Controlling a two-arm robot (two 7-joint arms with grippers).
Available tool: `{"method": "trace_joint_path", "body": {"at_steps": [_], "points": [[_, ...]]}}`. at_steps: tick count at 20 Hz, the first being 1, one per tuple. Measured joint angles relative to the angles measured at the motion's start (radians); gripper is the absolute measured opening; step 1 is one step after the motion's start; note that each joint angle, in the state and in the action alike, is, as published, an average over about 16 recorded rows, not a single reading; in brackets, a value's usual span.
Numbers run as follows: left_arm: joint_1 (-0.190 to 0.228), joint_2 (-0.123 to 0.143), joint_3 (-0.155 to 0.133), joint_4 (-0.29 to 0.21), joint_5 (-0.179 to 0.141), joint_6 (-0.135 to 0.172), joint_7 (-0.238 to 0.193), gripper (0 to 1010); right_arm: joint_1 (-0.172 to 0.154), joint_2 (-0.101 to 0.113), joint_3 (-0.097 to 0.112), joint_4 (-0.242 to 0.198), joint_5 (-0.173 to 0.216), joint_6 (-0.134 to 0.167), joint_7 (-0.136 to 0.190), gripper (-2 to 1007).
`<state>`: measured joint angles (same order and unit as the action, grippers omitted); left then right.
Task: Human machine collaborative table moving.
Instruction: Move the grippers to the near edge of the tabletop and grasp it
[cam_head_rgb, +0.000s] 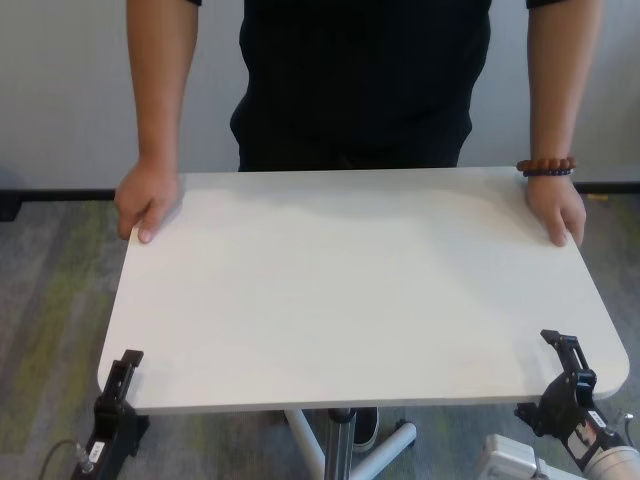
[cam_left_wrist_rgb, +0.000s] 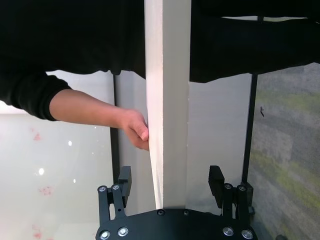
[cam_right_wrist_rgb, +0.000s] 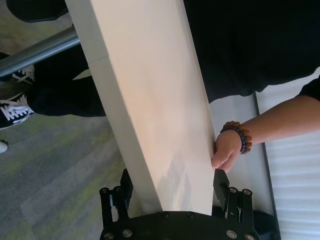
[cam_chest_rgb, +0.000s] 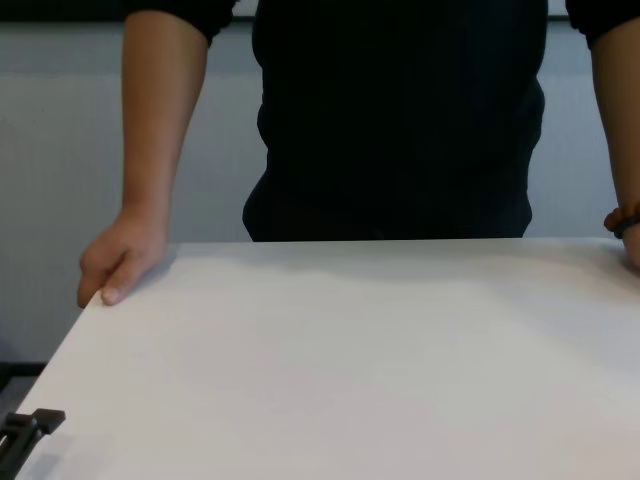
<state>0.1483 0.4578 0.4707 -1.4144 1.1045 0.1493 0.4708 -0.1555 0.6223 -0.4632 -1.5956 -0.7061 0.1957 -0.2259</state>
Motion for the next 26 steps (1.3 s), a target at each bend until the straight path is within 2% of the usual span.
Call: {"method": "trace_joint_path", "body": {"at_steps": [4,14,26], "points": [[0.001,-0.004,-0.003,0.0,0.003,0.009,0.001,1000,0.004,-0.003,-0.007,0.003,-0.03,0.016,0.001,1000],[-0.001,0.003,0.002,0.001,-0.004,-0.004,0.002,1000,0.014,-0.016,-0.023,0.013,-0.112,0.057,0.017,1000],[-0.002,0.006,0.004,0.002,-0.008,-0.016,0.002,1000,0.008,-0.042,0.001,0.02,-0.128,0.042,0.009,1000]]}}
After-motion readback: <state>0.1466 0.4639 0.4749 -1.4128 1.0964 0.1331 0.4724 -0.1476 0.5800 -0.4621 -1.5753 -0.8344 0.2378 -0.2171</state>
